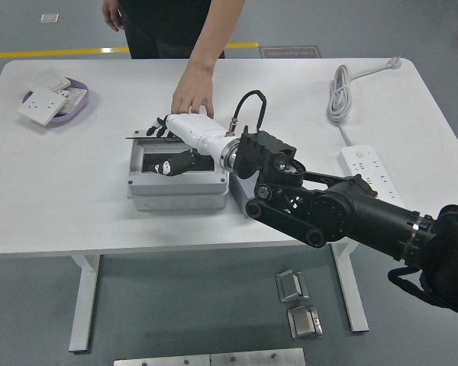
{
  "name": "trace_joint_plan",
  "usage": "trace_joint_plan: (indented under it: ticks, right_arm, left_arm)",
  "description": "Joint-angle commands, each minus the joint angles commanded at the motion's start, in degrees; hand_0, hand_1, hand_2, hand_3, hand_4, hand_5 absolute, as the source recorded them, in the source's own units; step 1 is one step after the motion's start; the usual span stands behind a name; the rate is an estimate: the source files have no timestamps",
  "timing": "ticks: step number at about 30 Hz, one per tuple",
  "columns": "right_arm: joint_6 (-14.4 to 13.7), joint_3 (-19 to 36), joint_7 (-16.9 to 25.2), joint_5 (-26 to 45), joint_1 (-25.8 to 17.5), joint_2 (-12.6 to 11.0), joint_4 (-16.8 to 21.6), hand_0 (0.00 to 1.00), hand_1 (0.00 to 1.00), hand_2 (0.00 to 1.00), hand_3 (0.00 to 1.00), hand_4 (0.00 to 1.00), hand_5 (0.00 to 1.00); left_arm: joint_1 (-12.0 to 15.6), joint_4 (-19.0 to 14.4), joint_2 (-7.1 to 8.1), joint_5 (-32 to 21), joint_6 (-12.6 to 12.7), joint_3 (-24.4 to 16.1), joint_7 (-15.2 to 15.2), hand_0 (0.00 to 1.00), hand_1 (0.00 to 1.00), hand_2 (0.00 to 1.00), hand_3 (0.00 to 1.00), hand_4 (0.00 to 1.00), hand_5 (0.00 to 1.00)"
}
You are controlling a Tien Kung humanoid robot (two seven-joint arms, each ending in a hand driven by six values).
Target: Pick up the cylinder from the cube,place it in the box,flap close box
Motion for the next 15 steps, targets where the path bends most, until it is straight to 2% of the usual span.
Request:
trace_joint_plan:
  ticks: [15]
  right_arm:
    - [0.28, 0.15, -0.03, -0.11, -1.55, -0.72, 1.17, 0.762, 0.689, 0.712, 0.760, 0.853, 0.371]
  left_arm:
    - [0.17, 0.00, -0.11, -0.04, 0.07, -0.03, -0.03, 0.567, 0.617, 0.538, 0.545, 0.602, 0.308]
